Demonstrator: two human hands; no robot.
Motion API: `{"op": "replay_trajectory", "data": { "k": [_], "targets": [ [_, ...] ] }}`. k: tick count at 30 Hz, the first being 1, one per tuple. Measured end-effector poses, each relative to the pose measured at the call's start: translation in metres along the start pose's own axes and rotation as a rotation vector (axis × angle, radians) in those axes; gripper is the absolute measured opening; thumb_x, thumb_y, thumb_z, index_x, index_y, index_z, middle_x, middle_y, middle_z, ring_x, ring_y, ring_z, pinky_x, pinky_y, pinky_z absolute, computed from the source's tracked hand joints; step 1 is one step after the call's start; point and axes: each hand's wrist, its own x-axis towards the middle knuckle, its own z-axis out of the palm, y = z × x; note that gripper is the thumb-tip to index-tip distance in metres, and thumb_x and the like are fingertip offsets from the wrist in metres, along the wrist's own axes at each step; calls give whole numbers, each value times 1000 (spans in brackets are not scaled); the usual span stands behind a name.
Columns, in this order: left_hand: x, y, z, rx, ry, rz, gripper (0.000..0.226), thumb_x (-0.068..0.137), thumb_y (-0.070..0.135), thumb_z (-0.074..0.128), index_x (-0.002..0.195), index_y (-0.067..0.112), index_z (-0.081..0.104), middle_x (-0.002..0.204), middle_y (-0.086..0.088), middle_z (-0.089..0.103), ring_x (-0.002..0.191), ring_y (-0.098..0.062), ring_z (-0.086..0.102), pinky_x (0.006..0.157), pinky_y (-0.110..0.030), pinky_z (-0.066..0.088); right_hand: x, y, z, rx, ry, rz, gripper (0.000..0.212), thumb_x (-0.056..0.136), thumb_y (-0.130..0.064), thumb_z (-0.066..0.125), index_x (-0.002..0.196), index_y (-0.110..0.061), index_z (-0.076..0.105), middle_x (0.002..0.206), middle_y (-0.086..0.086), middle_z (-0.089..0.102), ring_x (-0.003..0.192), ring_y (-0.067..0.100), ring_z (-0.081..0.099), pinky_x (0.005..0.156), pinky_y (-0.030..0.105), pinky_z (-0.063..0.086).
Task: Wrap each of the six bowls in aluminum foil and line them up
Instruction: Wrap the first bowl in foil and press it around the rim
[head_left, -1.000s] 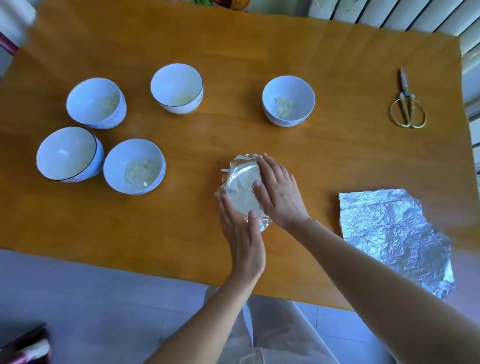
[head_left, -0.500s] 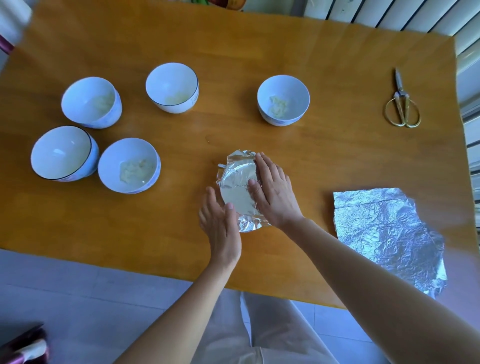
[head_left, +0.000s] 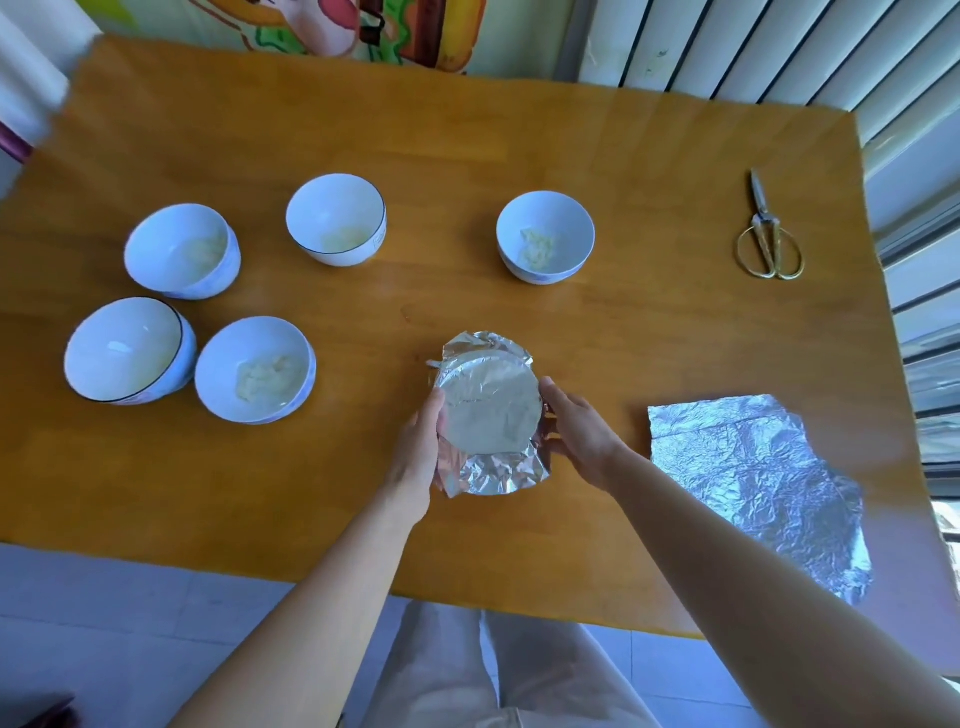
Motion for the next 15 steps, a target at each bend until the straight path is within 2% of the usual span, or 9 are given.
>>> {"op": "replay_trajectory", "data": {
  "k": [1, 2, 3, 4, 6, 8, 10, 12, 15],
  "targets": [
    [1, 0, 1, -20, -1, -18, 56, 97, 62, 42, 122, 15, 62, 118, -16, 65, 96, -31, 66, 53, -22, 35, 1, 1, 0, 22, 8, -4, 51, 107, -40, 32, 113, -1, 63, 73, 7, 51, 63, 18, 48, 55, 29, 46],
    [2, -1, 2, -22, -11, -18, 56, 98, 61, 41, 129, 19, 61, 118, -16, 64, 108, -40, 61, 53, -21, 35, 1, 1, 1, 32, 12, -12, 51, 107, -39, 32, 113, 1, 63, 73, 9, 50, 63, 19, 47, 51, 28, 46],
    [3, -2, 2, -27, -26, -1, 52, 98, 62, 39, 126, 25, 63, 107, -17, 61, 82, -30, 62, 56, -22, 36, 1, 1, 1, 25, 18, -19, 51, 107, -39, 32, 112, 1, 63, 74, 10, 49, 62, 19, 47, 49, 29, 46],
    [4, -3, 3, -37, -43, 17, 48, 98, 64, 37, 118, 31, 66, 102, -13, 58, 74, -17, 43, 58, -25, 35, 1, 1, 1, 12, 28, -23, 51, 107, -40, 32, 112, 0, 64, 74, 10, 50, 63, 19, 47, 50, 29, 45],
    [4, -1, 4, -59, -63, 38, 48, 95, 69, 36, 109, 36, 66, 99, -11, 53, 64, -23, 42, 56, -28, 34, -1, 1, 1, -15, 49, -28, 51, 106, -43, 32, 112, -5, 65, 75, 5, 55, 65, 18, 49, 57, 30, 43],
    [4, 1, 5, -94, -79, 54, 68, 77, 86, 45, 117, 34, 64, 105, -11, 55, 76, -30, 49, 67, -31, 48, -3, -3, 1, -6, 65, -38, 50, 106, -44, 32, 113, -9, 66, 73, -2, 60, 66, 15, 52, 63, 30, 43],
    [2, 7, 7, -134, -113, 63, 87, 64, 93, 50, 126, 32, 59, 118, -8, 58, 100, -30, 59, 98, -48, 51, -5, -11, 1, 13, 68, -64, 50, 106, -44, 32, 114, -8, 65, 73, -2, 61, 64, 13, 53, 66, 30, 44],
    [-5, 21, 10, -174, -168, 108, 75, 79, 84, 42, 131, 32, 56, 126, -5, 64, 116, -24, 62, 106, -52, 46, -9, -21, 2, 25, 77, -107, 51, 106, -44, 31, 115, -6, 64, 75, 3, 57, 63, 14, 51, 67, 32, 44],
    [-12, 38, 11, -161, -209, 167, 69, 80, 82, 39, 129, 38, 58, 125, -4, 65, 116, -20, 61, 107, -51, 45, -16, -36, 1, 43, 93, -179, 52, 106, -44, 31, 108, -4, 64, 62, 3, 51, 54, 17, 46, 48, 28, 41]
  ]
}}
